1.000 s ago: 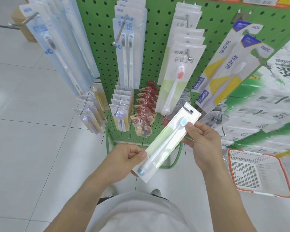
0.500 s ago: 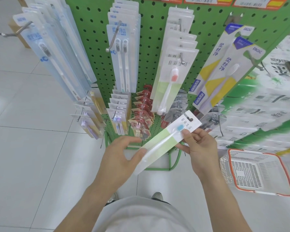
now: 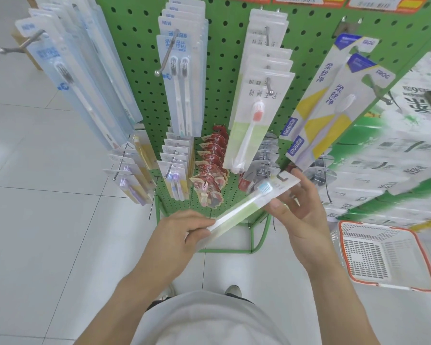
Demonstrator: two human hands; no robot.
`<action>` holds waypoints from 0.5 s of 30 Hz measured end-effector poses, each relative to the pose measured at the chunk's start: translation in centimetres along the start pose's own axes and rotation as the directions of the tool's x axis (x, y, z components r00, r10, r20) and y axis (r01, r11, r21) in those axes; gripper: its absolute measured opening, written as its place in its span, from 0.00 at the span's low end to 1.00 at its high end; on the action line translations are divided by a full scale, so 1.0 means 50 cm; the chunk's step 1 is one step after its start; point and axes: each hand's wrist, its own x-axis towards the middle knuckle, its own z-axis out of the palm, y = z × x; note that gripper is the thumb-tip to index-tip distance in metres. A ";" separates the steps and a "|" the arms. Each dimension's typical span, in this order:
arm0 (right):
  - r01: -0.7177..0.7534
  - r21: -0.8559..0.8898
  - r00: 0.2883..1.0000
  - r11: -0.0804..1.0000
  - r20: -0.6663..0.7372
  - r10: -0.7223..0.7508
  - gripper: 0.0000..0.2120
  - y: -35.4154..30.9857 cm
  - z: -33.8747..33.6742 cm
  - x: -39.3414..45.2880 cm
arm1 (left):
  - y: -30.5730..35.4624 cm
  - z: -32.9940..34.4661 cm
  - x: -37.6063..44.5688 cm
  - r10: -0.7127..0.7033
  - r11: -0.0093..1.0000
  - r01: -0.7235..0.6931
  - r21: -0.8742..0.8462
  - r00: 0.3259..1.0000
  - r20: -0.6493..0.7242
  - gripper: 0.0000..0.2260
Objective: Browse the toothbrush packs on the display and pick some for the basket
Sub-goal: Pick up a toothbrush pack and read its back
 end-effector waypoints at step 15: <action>0.004 -0.256 1.000 0.967 0.025 0.003 0.07 -0.010 0.001 -0.006 | 0.009 -0.004 -0.006 -0.143 0.985 0.165 -0.056 0.949 0.282 0.13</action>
